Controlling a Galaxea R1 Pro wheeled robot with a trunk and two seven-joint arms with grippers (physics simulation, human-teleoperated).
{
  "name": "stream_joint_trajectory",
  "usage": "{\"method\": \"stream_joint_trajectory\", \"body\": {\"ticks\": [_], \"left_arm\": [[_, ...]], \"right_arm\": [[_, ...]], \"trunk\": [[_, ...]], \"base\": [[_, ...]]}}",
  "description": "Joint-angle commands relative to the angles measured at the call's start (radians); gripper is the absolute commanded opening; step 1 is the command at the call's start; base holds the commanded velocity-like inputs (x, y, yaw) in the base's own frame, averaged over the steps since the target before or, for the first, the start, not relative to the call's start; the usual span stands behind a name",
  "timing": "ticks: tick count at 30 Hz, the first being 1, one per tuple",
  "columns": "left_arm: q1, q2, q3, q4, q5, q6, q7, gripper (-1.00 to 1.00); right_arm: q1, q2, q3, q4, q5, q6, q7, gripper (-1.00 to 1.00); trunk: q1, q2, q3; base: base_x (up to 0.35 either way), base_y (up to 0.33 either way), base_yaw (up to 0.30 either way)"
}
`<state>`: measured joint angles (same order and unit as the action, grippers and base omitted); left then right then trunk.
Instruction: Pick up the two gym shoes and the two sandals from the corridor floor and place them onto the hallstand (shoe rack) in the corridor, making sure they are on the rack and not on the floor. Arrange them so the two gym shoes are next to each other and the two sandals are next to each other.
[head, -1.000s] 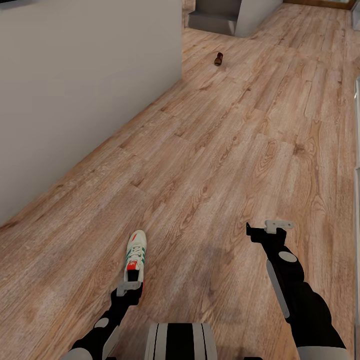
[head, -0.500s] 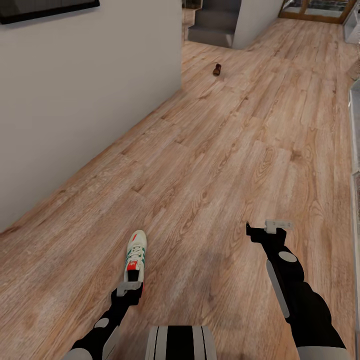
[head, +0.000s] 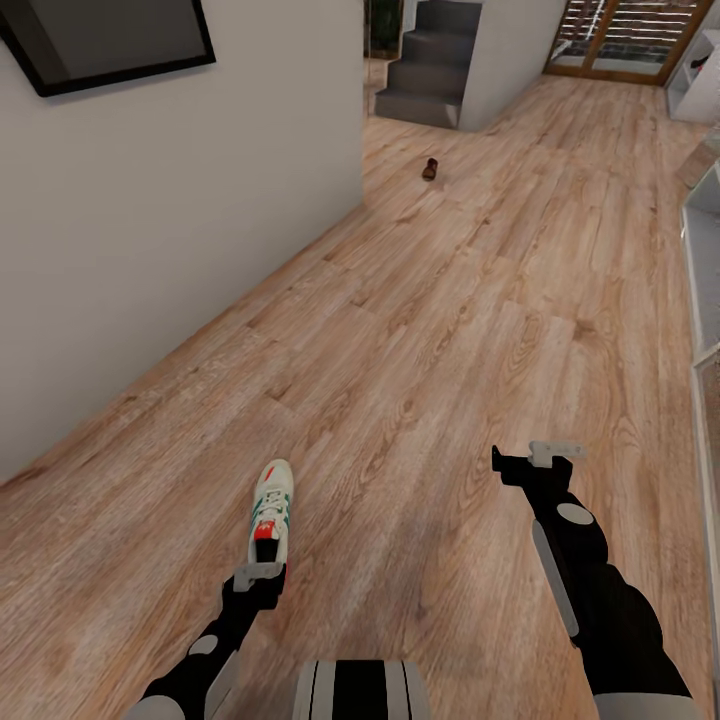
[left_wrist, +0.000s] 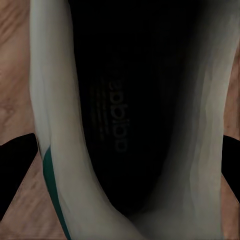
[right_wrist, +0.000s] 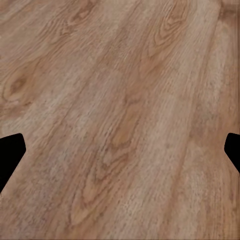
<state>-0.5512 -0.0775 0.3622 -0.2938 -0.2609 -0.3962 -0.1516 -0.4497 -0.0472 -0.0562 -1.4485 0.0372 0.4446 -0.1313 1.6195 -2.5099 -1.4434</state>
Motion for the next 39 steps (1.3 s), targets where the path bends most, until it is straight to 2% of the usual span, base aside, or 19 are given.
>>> {"method": "stream_joint_trajectory", "body": {"ticks": [1, 10, 14, 16, 17, 21, 22, 24, 31, 37, 39], "left_arm": [[0.0, -0.001, 0.009, -0.002, -0.008, -0.003, -0.005, -1.0], [-0.001, 0.003, 0.006, -0.017, -0.015, -0.002, -0.006, -1.0], [0.0, 0.02, 0.003, -0.017, -0.02, -0.001, -0.006, -1.0], [0.0, 0.029, 0.002, -0.016, -0.02, -0.001, -0.002, -1.0], [0.025, 0.054, 0.002, -0.017, -0.018, -0.003, 0.026, -1.0], [0.044, 0.058, -0.001, -0.017, -0.016, -0.004, 0.033, -1.0], [0.048, 0.059, -0.001, -0.016, -0.016, -0.004, 0.036, -1.0], [0.048, 0.06, 0.0, -0.015, -0.017, -0.004, 0.036, -1.0], [0.07, 0.062, 0.007, -0.012, -0.016, -0.004, 0.037, -1.0], [0.104, 0.065, 0.01, -0.014, -0.016, -0.006, 0.039, -1.0], [0.124, 0.07, 0.011, -0.014, -0.014, -0.015, 0.045, -1.0]], "right_arm": [[0.0, 0.0, 0.001, -0.001, 0.004, 0.006, -0.002, 1.0], [0.0, -0.001, 0.001, 0.016, 0.004, 0.004, -0.001, 1.0], [0.001, 0.0, 0.001, 0.019, 0.002, -0.007, 0.0, 1.0], [0.001, 0.0, 0.001, 0.022, 0.002, -0.017, -0.001, 1.0], [0.002, 0.0, 0.001, 0.026, 0.004, -0.048, -0.006, 1.0], [0.002, 0.0, 0.001, 0.061, 0.005, -0.058, -0.009, 1.0], [0.002, -0.003, -0.002, 0.17, 0.01, -0.158, -0.009, 1.0], [0.002, -0.005, -0.002, 0.186, 0.011, -0.186, -0.009, 1.0], [0.002, -0.011, -0.002, 0.362, 0.013, -0.366, -0.007, 1.0], [0.004, -0.018, -0.004, 0.404, 0.032, -0.409, -0.008, 1.0], [0.023, -0.021, -0.005, 0.42, 0.035, -0.426, -0.011, 1.0]], "trunk": [[-0.001, 0.0, 0.003], [-0.005, 0.002, 0.038], [-0.006, 0.003, 0.054], [-0.006, 0.003, 0.054], [-0.006, 0.003, 0.054], [-0.007, 0.003, 0.057], [-0.007, 0.004, 0.062], [-0.008, 0.004, 0.072], [-0.011, 0.006, 0.11], [-0.014, 0.007, 0.142], [-0.015, 0.008, 0.153]], "base": [[0.0, 0.0, 0.0], [0.0, 0.0, 0.0], [0.0, 0.0, 0.0], [0.0, 0.0, 0.0], [0.0, 0.0, 0.0], [0.0, 0.0, 0.0], [0.0, 0.0, 0.0], [0.0, 0.0, 0.0], [0.0, 0.0, 0.0], [0.0, 0.0, 0.0], [0.0, 0.0, 0.0]]}}
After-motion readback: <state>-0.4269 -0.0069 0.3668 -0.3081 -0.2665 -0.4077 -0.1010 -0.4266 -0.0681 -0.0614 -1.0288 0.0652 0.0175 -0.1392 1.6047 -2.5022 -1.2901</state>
